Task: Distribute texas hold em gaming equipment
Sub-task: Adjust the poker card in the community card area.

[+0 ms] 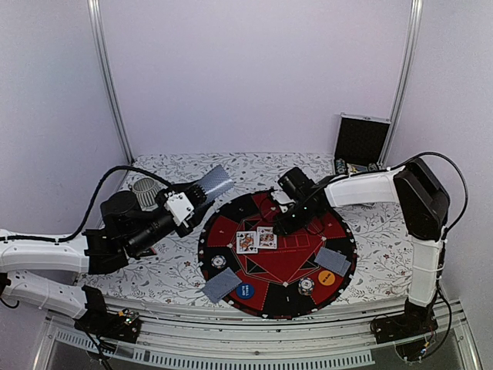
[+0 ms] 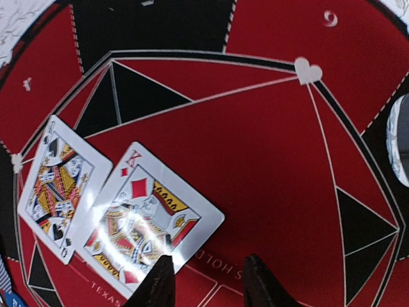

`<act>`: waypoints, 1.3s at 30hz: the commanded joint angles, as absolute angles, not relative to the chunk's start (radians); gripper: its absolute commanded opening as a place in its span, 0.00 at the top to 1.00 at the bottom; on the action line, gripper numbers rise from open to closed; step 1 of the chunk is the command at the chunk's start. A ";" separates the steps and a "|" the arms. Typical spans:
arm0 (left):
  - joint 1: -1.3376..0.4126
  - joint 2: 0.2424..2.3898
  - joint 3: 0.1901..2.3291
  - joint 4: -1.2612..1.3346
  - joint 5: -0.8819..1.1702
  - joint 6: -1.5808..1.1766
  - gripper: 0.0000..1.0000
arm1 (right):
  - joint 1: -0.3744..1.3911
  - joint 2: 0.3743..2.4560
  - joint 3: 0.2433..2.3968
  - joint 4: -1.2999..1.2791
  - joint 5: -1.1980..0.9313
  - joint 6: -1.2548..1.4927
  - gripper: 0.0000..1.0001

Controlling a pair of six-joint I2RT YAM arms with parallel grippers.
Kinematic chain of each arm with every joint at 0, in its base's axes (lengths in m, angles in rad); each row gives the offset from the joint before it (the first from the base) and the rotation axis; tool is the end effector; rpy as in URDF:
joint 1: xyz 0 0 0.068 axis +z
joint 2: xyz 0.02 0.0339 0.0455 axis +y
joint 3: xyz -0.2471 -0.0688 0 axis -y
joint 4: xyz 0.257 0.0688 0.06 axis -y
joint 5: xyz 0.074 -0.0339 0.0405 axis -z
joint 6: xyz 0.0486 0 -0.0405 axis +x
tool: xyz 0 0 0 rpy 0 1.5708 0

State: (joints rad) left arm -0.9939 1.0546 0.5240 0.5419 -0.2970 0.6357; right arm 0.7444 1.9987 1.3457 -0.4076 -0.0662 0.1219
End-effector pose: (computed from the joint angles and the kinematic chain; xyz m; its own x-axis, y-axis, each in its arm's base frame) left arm 0.1595 -0.2190 0.2515 0.3861 0.4477 -0.8066 0.5128 0.6226 0.5910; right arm 0.3089 0.2889 0.1229 -0.7222 -0.5003 -0.4777 -0.6166 0.7786 0.1167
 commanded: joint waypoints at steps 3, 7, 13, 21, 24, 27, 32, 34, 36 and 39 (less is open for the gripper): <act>-0.989 1.037 0.531 0.586 -0.299 0.631 0.49 | 0.736 2.101 1.426 -0.462 0.008 0.202 0.71; -0.989 1.037 0.531 0.585 -0.296 0.630 0.49 | 0.735 2.111 1.433 -0.460 0.013 0.206 0.75; -0.989 1.039 0.532 0.586 -0.294 0.629 0.49 | 0.736 2.143 1.469 -0.447 -0.026 0.175 0.72; -0.987 1.039 0.529 0.586 -0.295 0.632 0.49 | 0.736 2.196 1.504 -0.435 -0.151 0.136 0.72; -0.987 1.040 0.529 0.586 -0.290 0.630 0.49 | 0.737 2.188 1.497 -0.434 -0.176 0.119 0.72; -0.987 1.041 0.529 0.584 -0.287 0.628 0.49 | 0.738 2.191 1.501 -0.436 -0.225 0.079 0.71; -0.985 1.046 0.529 0.584 -0.289 0.627 0.49 | 0.751 2.197 1.523 -0.465 -0.221 -0.016 0.70; -0.985 1.048 0.529 0.584 -0.287 0.626 0.49 | 0.750 2.199 1.540 -0.473 -0.191 -0.042 0.69; -0.984 1.048 0.530 0.584 -0.285 0.624 0.49 | 0.751 2.205 1.570 -0.491 -0.171 -0.056 0.69; -0.983 1.048 0.529 0.584 -0.290 0.627 0.49 | 0.751 2.211 1.607 -0.516 -0.143 -0.060 0.69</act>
